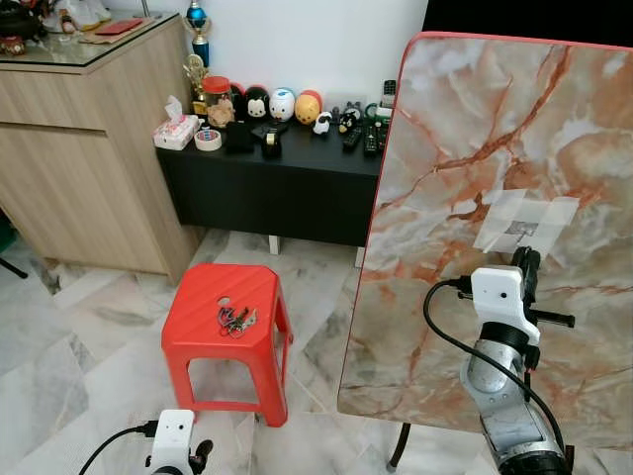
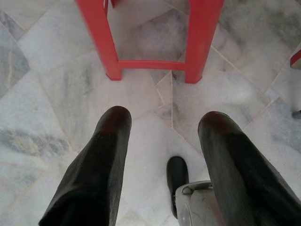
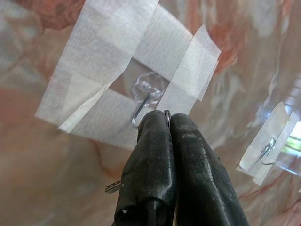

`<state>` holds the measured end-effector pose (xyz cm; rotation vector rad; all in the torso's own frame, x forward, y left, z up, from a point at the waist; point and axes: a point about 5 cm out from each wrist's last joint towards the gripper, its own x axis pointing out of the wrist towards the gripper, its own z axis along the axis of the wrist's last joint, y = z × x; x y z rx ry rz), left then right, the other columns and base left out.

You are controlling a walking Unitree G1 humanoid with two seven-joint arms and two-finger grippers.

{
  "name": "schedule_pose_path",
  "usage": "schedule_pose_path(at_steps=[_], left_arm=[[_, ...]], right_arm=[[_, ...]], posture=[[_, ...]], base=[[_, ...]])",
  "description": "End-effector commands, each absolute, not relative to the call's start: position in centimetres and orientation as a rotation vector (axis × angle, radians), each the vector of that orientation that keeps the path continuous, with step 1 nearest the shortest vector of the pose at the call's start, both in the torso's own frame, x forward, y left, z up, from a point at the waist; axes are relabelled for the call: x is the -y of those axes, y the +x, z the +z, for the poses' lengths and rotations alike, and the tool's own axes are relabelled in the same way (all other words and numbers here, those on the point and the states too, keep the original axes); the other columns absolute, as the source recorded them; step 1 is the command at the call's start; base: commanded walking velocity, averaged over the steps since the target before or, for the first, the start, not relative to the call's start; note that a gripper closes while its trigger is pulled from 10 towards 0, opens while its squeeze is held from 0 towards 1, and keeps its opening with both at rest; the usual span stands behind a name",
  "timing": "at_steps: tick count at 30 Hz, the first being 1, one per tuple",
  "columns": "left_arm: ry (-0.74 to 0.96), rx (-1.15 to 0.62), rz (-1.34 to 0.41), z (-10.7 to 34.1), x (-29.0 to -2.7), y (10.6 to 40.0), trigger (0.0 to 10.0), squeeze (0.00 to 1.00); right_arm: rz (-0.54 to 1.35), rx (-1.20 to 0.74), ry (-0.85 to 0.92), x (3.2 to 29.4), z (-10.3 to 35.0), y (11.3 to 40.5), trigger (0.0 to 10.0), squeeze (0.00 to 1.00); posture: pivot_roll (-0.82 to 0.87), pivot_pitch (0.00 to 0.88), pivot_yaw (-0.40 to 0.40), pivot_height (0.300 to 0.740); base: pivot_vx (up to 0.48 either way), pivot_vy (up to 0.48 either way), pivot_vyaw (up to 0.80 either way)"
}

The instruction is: Hang keys on a hook

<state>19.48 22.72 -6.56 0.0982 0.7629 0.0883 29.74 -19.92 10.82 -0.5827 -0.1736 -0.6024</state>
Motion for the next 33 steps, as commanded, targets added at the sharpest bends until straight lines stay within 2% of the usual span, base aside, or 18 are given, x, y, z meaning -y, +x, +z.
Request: schedule_pose_path(at_steps=[1,11,33], left_arm=[[0.098,-0.78,0.094,-6.7,-22.9,19.3,10.0,0.0],[0.102,-0.782,0.107,-6.6,-23.8,18.9,10.0,0.0],[0.094,-0.764,0.114,-6.4,-23.4,19.5,10.0,0.0]], right_arm=[[-0.617,0.2,-0.585,20.2,11.7,30.2,10.0,0.0],[-0.592,0.171,-0.587,20.1,11.4,30.7,10.0,0.0],[-0.519,0.134,-0.658,19.5,10.8,31.2,10.0,0.0]], posture=[[0.07,0.0,-0.055,0.74],[0.07,0.0,-0.054,0.74],[0.07,0.0,-0.054,0.74]], base=[[0.0,0.0,0.0],[0.0,0.0,0.0],[0.0,0.0,0.0]])
